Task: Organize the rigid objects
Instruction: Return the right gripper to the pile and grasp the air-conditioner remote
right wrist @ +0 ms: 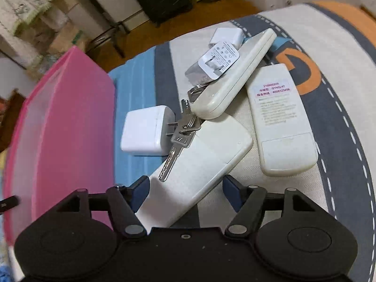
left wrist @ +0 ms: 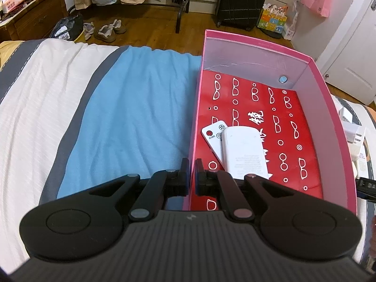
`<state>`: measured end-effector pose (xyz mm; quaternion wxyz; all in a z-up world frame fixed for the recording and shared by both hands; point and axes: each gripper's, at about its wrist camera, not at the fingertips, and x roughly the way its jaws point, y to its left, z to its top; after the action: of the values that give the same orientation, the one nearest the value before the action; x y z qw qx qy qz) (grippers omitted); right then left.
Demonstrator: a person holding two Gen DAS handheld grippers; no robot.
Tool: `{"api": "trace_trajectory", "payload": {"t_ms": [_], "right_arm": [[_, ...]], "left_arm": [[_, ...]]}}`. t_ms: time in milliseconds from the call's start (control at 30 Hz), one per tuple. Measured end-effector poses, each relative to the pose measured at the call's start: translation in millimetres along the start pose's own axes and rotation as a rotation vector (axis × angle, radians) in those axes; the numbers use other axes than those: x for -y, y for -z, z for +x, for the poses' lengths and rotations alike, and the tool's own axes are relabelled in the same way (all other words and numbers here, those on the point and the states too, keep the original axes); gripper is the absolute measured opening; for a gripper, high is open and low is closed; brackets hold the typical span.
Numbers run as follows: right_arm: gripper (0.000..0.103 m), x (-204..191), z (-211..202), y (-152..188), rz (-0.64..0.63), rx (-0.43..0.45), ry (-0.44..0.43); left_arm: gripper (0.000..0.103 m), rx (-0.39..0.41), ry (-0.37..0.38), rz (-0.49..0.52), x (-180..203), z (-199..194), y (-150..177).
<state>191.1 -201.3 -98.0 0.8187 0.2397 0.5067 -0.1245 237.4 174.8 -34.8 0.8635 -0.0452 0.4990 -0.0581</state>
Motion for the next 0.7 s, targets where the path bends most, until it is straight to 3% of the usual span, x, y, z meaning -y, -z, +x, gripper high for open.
{"api": "trace_trajectory", "payload": {"t_ms": [100, 267, 333, 400, 500, 700], "right_arm": [[0.093, -15, 5, 7, -0.005, 0.045, 0.043], [0.098, -37, 19, 20, -0.116, 0.08, 0.107], [0.093, -37, 17, 24, -0.175, 0.08, 0.103], [0.079, -29, 9, 26, -0.213, 0.07, 0.082], [0.067, -10, -9, 27, -0.212, 0.019, 0.042], [0.063, 15, -32, 48, -0.19, -0.076, -0.029]], "left_arm": [[0.004, 0.001, 0.0, 0.001, 0, 0, 0], [0.004, 0.0, 0.004, -0.002, 0, -1, 0], [0.004, -0.001, 0.007, -0.005, -1, -2, 0], [0.004, 0.0, 0.009, -0.004, -2, -3, 0], [0.004, 0.001, 0.007, -0.003, -2, -3, 0], [0.004, 0.0, 0.008, -0.005, -2, -3, 0]]}}
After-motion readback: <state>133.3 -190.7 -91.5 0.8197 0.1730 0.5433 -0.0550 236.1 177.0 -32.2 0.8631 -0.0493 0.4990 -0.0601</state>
